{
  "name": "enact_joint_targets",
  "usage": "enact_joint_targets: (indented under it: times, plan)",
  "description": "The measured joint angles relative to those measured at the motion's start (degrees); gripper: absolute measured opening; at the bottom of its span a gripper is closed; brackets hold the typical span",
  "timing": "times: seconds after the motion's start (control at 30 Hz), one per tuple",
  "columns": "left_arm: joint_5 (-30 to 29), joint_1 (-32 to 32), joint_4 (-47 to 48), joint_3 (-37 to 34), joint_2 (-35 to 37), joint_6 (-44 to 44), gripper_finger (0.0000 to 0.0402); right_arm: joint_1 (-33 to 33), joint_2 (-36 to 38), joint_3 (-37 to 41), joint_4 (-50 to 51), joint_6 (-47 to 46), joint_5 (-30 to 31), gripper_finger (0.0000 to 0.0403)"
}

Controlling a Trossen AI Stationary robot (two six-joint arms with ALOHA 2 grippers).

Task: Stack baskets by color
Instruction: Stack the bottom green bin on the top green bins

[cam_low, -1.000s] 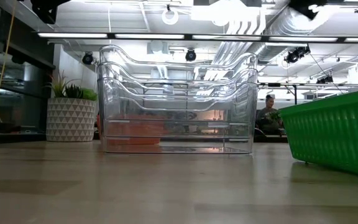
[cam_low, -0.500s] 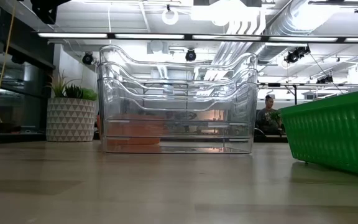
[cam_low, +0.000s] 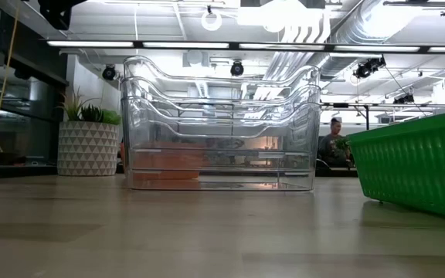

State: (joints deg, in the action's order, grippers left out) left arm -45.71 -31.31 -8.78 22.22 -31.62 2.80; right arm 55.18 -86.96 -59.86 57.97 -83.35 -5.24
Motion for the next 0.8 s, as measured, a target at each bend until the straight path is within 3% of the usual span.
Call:
enact_joint_targets:
  times: [0.43,0.8]
  plan:
    - [0.61,-0.02,-0.02,0.0,0.02,0.01,0.0172,0.5,-11.09,0.03,2.84,10.39,0.04,0.0169]
    - [0.61,-0.02,-0.02,0.0,0.02,0.01,0.0172,0.5,-11.41,0.04,3.13,11.83,-0.85,0.0167]
